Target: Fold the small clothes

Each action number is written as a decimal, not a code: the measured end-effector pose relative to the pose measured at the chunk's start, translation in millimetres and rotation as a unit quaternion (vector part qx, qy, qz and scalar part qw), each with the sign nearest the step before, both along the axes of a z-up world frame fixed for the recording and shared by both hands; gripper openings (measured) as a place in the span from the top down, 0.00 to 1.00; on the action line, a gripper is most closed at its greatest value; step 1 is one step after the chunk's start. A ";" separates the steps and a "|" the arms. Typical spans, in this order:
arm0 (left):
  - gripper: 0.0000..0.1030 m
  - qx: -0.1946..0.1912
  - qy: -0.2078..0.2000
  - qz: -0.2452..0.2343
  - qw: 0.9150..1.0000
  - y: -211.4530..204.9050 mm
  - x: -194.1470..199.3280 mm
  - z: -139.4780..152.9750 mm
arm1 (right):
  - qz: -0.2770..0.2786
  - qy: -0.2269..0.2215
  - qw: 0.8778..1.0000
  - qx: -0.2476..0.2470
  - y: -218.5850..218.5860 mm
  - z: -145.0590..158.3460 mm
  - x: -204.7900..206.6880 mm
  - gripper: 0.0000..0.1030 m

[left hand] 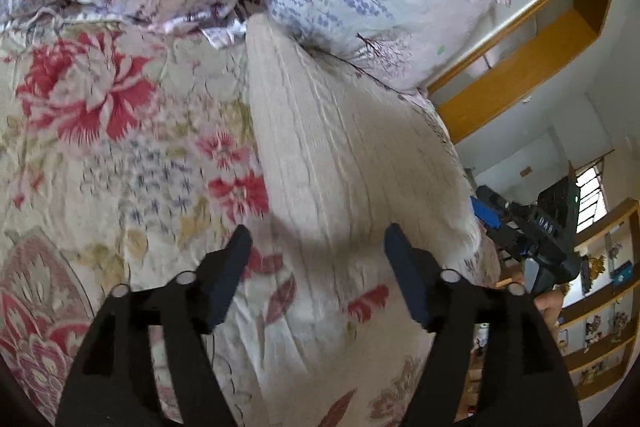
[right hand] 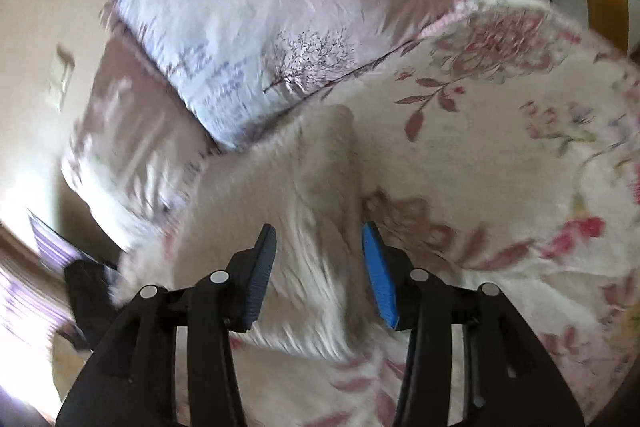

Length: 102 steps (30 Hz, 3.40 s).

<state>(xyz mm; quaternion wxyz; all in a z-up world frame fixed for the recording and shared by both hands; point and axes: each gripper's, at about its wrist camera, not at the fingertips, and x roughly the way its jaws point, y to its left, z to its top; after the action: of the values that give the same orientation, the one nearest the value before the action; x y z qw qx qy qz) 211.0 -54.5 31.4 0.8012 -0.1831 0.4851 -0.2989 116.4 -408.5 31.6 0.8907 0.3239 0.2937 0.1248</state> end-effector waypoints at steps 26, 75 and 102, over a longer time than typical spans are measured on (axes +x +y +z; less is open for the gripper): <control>0.22 0.030 -0.007 0.020 0.999 -27.1 40.2 -1.8 | -0.089 -0.046 0.982 -0.163 24.7 28.2 28.4 0.64; 0.24 -0.057 0.077 0.014 0.995 -33.9 72.5 -35.7 | 0.025 0.085 0.995 0.052 -22.1 -31.0 91.6 0.34; 0.65 -0.145 0.061 0.014 0.987 10.2 48.5 -16.9 | 0.132 -0.002 0.988 0.079 32.1 -7.8 69.0 0.74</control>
<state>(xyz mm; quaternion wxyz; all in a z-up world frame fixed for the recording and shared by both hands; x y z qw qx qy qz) 259.5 -44.4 14.6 0.7393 -0.3220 0.4817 -0.3430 185.4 -376.5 23.8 0.8386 0.3511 0.3215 0.2647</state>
